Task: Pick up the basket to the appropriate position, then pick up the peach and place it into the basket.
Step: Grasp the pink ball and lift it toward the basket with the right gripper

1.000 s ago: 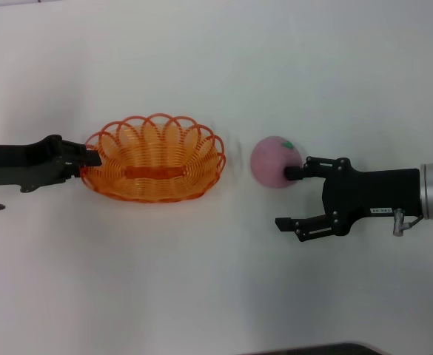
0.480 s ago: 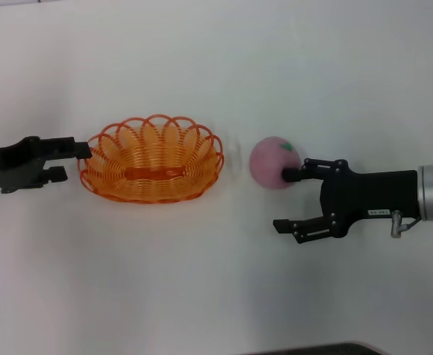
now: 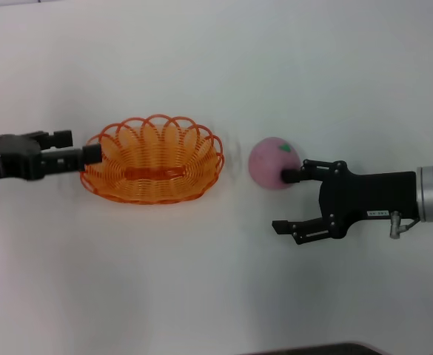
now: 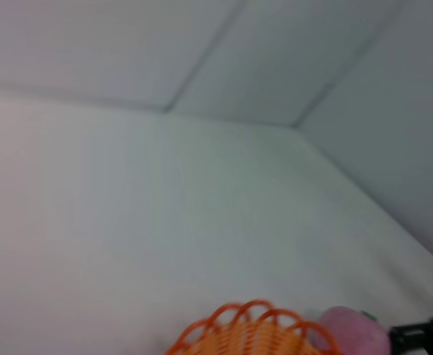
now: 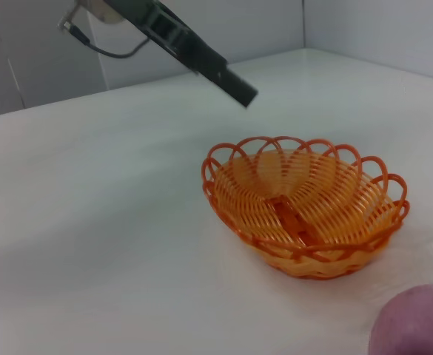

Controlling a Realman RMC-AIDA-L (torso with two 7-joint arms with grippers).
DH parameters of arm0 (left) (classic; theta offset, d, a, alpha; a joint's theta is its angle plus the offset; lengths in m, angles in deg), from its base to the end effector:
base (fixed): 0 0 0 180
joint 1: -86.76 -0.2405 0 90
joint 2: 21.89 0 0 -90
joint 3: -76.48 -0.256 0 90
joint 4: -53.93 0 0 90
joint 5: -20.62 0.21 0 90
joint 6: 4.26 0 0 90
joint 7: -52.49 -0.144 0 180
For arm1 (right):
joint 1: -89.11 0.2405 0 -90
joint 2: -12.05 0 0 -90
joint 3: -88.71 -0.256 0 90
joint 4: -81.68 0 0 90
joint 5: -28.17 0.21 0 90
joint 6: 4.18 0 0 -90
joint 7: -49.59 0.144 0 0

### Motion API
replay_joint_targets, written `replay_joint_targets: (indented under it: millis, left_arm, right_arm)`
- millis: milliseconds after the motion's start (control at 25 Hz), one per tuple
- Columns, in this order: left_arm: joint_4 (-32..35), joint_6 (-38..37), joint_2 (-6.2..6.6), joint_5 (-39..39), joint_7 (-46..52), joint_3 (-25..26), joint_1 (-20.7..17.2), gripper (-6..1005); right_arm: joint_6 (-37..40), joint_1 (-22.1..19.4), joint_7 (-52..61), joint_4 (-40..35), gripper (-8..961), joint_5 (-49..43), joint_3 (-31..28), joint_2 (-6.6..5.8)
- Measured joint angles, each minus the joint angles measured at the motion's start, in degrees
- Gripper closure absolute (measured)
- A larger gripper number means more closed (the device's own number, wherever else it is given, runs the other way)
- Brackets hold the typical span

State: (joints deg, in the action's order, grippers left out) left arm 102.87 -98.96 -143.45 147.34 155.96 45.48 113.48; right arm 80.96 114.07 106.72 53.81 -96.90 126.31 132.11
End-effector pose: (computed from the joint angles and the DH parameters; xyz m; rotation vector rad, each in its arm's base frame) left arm -0.2869 0.3085 0.0220 -2.5915 -1.1928 -0.6100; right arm 0.3166 0.2709 -0.0462 -2.8400 0.4462 0.4727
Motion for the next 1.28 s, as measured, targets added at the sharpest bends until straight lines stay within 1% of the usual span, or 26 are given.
replay_joint_targets:
  millis: [120,320,400,560,720,880,1080,1280]
  left_arm:
    - [0.11,-1.75,-0.18,-0.82,-10.17,-0.03,-0.83,75]
    - [0.02,-1.57,-0.61,1.95,-18.1,-0.55,-1.6,77]
    - [0.3,-2.21,-0.6,2.98,-20.28,-0.6,-2.06,78]
    - [2.23,-3.68,-0.63,5.45,-23.1,-0.58,-4.01,80]
    - [4.09,-3.8,-1.69,7.36,-25.52,-0.57,-7.06,79]
    - [3.7,-4.1,-2.55,7.33,-28.78,-0.2,-9.53,79]
    - [1.91,-5.32,-2.71,7.07,-29.76,0.17,-10.56,80]
    - [-0.02,-5.19,-2.73,6.93,-31.89,0.15,-10.31,79]
  right_arm:
    - [-0.53,-0.01,0.0,0.32,-4,0.0,-0.22,-0.04]
    - [-0.8,-0.16,-0.17,0.56,-3,0.0,-0.34,-0.09]
    - [-0.83,-0.16,-0.34,0.56,-3,0.0,-0.35,-0.1]
    - [-0.86,0.1,-0.18,0.56,-3,0.0,-0.41,-0.09]
    - [-0.86,0.31,-0.1,0.54,-3,0.0,-0.35,0.0]
    - [-0.85,0.46,-0.09,0.54,-3,0.0,-0.4,-0.01]
    - [-0.5,0.28,-0.24,0.53,-2,0.0,-0.42,-0.09]
    - [0.02,0.08,-0.22,0.16,-2,0.12,-0.53,-0.21]
